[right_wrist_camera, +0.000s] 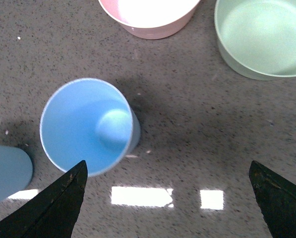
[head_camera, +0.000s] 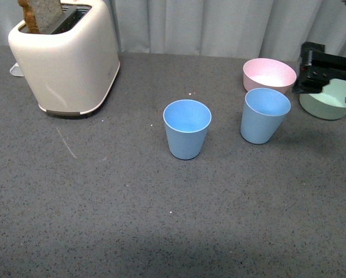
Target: Stack blue cups with both arms
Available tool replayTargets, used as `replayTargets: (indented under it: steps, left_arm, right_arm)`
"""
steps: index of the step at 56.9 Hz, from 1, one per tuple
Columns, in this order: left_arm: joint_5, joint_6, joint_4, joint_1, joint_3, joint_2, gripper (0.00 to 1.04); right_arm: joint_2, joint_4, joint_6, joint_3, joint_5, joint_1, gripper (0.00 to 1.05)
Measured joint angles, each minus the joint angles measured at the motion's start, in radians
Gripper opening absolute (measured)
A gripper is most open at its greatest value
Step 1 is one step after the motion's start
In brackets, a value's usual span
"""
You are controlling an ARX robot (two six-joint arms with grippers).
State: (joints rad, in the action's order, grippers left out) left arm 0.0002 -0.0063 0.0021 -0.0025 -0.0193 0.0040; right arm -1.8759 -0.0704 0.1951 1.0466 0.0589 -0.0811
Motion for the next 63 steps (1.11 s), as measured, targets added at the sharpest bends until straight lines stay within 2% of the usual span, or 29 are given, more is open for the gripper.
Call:
replayTargets:
  steps: [10,24,47,51,63]
  left_arm:
    - [0.000,0.000,0.000,0.000,0.000,0.000,0.98]
    - [0.000,0.000,0.000,0.000,0.000,0.000,0.98]
    - [0.000,0.001,0.000,0.000,0.000,0.000,0.98]
    - [0.000,0.001,0.000,0.000,0.000,0.000,0.98]
    - [0.000,0.001,0.000,0.000,0.000,0.000,0.98]
  right_arm:
    - [-0.183,-0.117,0.090,0.222,-0.030,-0.050,0.95]
    - [-0.306,-0.230,0.139,0.356,-0.067,-0.073,0.94]
    - [-0.359,-0.256,0.162,0.383,-0.084,-0.076,0.38]
    - [-0.359,-0.256,0.169,0.383,-0.083,-0.076,0.26]
    - [-0.344,-0.256,0.178,0.365,-0.066,-0.073,0.00]
